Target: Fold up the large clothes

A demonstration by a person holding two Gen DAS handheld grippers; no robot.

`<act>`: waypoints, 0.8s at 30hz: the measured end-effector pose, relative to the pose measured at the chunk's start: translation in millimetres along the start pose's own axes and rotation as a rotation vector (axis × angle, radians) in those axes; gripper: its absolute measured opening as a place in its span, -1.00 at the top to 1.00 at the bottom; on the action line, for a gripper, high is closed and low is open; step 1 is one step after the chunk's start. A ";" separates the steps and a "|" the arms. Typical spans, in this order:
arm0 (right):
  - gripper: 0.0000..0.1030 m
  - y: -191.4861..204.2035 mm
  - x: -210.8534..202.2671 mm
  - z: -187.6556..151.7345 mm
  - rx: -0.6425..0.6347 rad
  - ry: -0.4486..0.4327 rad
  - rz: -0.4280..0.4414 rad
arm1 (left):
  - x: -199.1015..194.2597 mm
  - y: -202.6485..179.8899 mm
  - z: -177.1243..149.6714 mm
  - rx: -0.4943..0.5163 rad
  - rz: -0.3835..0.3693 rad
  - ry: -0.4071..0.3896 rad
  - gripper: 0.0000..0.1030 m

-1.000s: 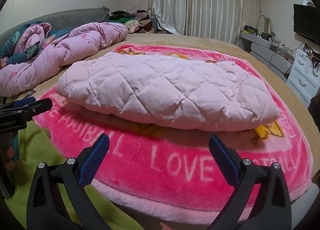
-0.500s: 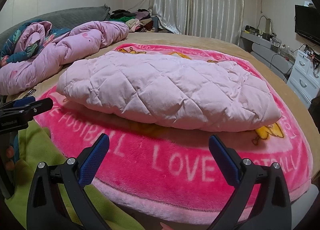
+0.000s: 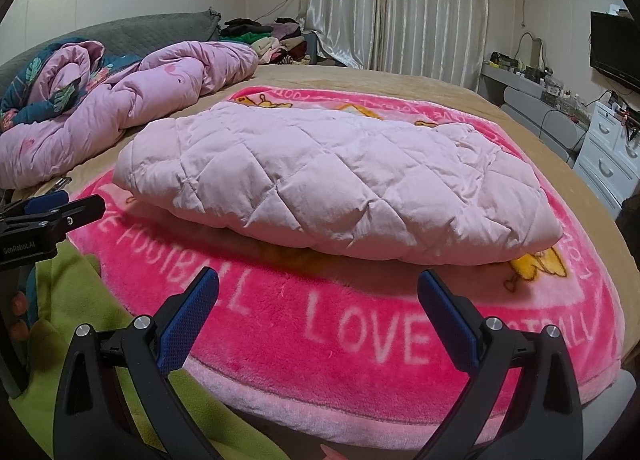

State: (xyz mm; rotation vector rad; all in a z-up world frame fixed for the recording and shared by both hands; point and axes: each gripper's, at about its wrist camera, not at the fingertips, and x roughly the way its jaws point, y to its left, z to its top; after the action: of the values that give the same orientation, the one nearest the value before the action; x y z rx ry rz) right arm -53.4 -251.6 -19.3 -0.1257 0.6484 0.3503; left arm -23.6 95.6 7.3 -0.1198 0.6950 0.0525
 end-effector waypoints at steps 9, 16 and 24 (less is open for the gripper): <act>-0.92 -0.7 0.2 0.2 0.000 0.001 0.001 | -1.1 3.6 1.2 0.001 0.008 0.002 -0.82; -0.92 -0.9 0.2 0.4 0.000 0.001 0.001 | -1.0 2.3 0.7 0.001 0.009 0.002 -0.82; -0.92 -0.6 0.2 0.5 -0.001 0.000 -0.001 | -1.3 2.2 0.0 0.000 0.008 0.004 -0.82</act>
State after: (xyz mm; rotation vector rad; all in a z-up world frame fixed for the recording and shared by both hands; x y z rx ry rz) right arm -52.8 -252.0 -19.0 -0.1267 0.6485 0.3500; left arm -24.7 97.8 8.0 -0.1168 0.6990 0.0595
